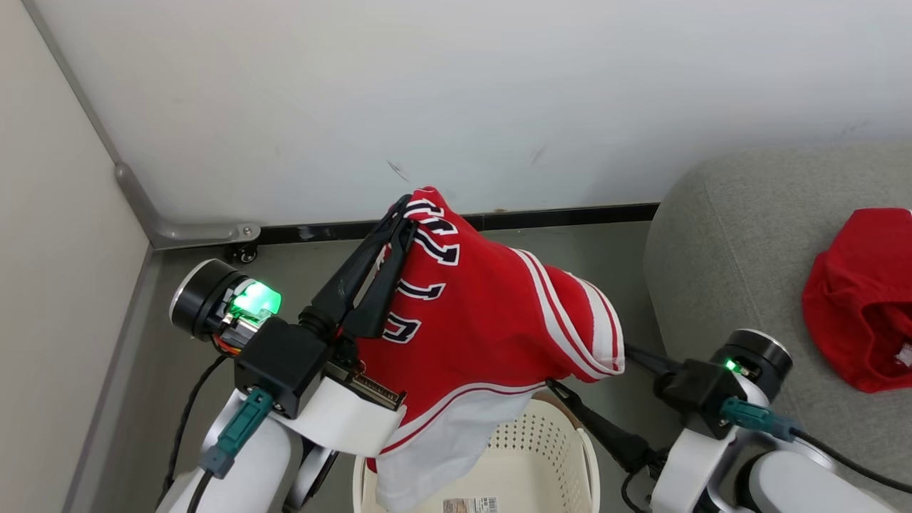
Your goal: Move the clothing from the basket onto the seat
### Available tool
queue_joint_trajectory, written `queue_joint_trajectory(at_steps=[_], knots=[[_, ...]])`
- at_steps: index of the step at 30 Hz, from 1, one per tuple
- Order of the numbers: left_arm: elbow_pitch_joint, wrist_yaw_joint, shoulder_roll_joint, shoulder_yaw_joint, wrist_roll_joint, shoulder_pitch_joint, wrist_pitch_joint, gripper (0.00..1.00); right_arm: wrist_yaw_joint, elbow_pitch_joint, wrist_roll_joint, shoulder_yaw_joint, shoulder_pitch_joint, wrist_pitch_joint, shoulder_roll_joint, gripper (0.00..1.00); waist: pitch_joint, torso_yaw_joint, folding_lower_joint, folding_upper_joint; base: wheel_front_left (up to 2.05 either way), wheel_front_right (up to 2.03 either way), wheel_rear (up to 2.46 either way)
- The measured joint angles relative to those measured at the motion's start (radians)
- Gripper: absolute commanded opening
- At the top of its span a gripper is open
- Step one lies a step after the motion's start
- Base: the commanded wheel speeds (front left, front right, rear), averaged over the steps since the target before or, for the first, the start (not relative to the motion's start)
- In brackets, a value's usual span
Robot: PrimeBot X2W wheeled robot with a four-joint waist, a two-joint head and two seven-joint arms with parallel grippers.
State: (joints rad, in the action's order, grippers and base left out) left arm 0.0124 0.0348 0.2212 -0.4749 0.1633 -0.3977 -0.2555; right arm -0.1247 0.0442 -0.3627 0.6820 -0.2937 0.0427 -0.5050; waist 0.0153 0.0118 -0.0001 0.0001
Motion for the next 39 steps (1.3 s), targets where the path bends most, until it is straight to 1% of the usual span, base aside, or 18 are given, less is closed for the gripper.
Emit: queue_joint_trajectory(at_steps=[7,8,9,14,15,16,23,27,29,35,39], knots=[[-0.001,-0.011,-0.013,-0.016,-0.002,-0.020,0.000,0.00,0.000,0.004,-0.019,0.110,-0.083,0.012,-0.016,1.00,-0.007,0.013,0.0000,0.0000,0.00,0.00,0.00],[-0.001,-0.015,-0.015,-0.017,-0.002,-0.020,0.000,0.00,0.000,0.006,-0.024,0.121,-0.093,0.012,-0.016,0.69,-0.008,0.014,0.0000,0.0000,0.00,0.00,0.00],[-0.001,-0.021,-0.016,-0.020,-0.002,-0.020,0.000,0.00,0.000,0.009,-0.030,0.134,-0.105,0.012,-0.015,0.48,-0.009,0.016,0.0000,0.0000,0.00,0.00,0.00],[-0.011,-0.028,-0.023,-0.026,-0.002,-0.020,0.000,0.00,0.000,0.030,-0.043,0.171,-0.147,-0.001,-0.006,0.24,-0.014,0.023,0.0001,0.0000,0.00,0.00,0.00],[-0.012,-0.030,-0.025,-0.026,-0.002,-0.020,0.000,0.00,0.000,0.034,-0.043,0.177,-0.154,-0.005,-0.002,0.15,-0.015,0.024,0.0000,0.0000,0.00,0.00,0.00],[-0.014,-0.031,-0.027,-0.026,-0.002,-0.020,0.000,0.00,0.000,0.038,-0.043,0.185,-0.163,-0.011,-0.001,0.00,-0.016,0.025,0.0001,0.0000,0.00,0.00,0.00],[-0.073,-0.031,-0.026,-0.018,-0.001,-0.020,0.000,0.00,0.000,0.061,-0.064,0.231,-0.186,-0.050,0.000,0.00,-0.021,0.023,0.0000,0.0000,0.00,0.00,0.00],[-0.151,-0.031,-0.004,0.004,0.008,-0.014,0.000,0.00,0.000,0.061,-0.088,0.231,-0.185,-0.082,-0.009,0.00,-0.023,0.014,0.0001,0.0000,0.00,0.00,0.00],[-0.184,-0.031,-0.004,0.010,0.021,-0.010,0.000,0.00,0.000,0.057,-0.107,0.225,-0.185,-0.100,-0.009,0.00,-0.023,0.010,0.0000,0.0000,0.00,0.00,0.00],[-0.274,-0.036,-0.004,0.030,0.056,0.024,0.000,0.00,0.000,0.020,-0.169,0.165,-0.181,-0.152,-0.003,0.00,-0.022,-0.009,0.0000,0.0000,0.00,0.00,0.00],[-0.306,-0.039,-0.006,0.038,0.073,0.027,0.000,0.00,0.000,-0.010,-0.202,0.109,-0.177,-0.189,0.000,0.00,-0.022,-0.024,0.0001,0.0000,0.00,0.00,0.00]])
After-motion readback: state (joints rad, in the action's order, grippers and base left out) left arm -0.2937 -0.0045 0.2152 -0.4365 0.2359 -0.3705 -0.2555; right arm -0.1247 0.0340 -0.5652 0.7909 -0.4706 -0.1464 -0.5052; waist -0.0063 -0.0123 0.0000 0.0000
